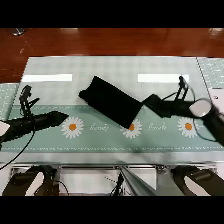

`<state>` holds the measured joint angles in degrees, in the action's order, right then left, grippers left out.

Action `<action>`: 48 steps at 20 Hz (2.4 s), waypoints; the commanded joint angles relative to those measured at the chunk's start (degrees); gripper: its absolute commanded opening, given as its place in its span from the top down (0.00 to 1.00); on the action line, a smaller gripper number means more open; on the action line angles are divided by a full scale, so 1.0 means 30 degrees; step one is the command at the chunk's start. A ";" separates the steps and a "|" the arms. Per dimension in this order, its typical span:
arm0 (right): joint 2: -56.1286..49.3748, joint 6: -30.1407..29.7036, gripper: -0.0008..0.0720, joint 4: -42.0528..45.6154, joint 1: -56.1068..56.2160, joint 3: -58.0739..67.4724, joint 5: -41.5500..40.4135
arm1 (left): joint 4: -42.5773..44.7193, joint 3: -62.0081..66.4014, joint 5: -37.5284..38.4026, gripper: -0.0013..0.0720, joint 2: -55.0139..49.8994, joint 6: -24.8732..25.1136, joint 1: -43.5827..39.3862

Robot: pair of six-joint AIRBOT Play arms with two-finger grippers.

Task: Fold the shirts.

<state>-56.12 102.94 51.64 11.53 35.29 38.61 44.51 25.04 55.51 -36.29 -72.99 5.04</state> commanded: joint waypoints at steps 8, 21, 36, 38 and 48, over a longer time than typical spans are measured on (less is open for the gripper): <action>-0.8510 -0.4583 0.15 -0.5246 0.1712 0.2280 0.0109 | -0.0007 -0.0007 -0.0007 0.95 -0.0015 0.0117 0.0015; -1.0185 -0.5442 0.95 0.0342 0.0474 2.0385 1.1431 | 0.0000 -0.0007 0.0000 0.95 -0.0015 0.0109 0.0015; -0.6164 -0.3264 0.95 0.4510 -1.5300 2.5318 2.2571 | 0.0007 -0.0007 0.1858 0.95 -0.0015 0.0117 0.0015; -0.4692 -0.3366 0.95 0.6288 -1.7099 2.3299 2.2586 | 0.0007 -0.0015 0.1778 0.95 -0.0015 0.0117 0.0015; 0.3730 -0.1333 0.64 1.7092 -2.2833 1.0222 2.2520 | 0.0007 -0.0036 0.1144 0.95 -0.0015 0.0117 0.0015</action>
<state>-50.78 94.83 90.19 -54.43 74.13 105.84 44.51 24.97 59.61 -36.29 -72.66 5.04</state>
